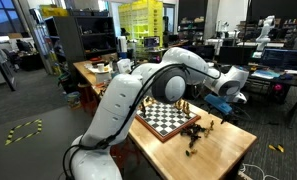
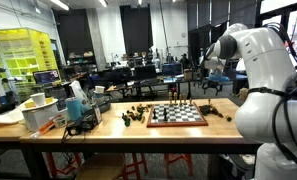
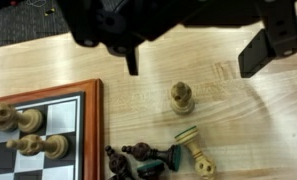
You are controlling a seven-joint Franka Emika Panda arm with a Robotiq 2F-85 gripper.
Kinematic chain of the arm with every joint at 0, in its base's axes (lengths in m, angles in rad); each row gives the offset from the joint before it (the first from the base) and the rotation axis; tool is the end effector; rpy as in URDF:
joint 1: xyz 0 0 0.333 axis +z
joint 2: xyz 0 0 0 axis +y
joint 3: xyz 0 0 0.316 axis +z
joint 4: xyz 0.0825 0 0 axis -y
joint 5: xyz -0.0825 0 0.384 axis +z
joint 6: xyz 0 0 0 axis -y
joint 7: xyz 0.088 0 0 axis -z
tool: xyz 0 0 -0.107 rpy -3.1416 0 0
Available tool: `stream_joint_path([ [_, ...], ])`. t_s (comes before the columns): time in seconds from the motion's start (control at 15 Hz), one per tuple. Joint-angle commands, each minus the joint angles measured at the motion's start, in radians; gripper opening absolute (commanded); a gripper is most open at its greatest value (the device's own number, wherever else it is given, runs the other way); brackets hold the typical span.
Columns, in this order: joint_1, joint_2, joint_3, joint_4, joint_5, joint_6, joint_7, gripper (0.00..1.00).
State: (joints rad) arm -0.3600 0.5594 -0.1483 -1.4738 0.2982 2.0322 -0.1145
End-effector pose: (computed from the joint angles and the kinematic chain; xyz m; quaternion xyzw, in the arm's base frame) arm 0.6338 -0.3138 0.3569 -0.9641 0.2480 -0.0322 0.0887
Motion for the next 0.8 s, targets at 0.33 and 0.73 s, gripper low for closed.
stream_joint_path([
  [0.33,-0.016,0.051,0.042,0.093,0.009,-0.088,-0.031,0.97],
  [0.73,-0.018,0.047,0.031,0.091,0.002,-0.151,-0.016,0.64],
])
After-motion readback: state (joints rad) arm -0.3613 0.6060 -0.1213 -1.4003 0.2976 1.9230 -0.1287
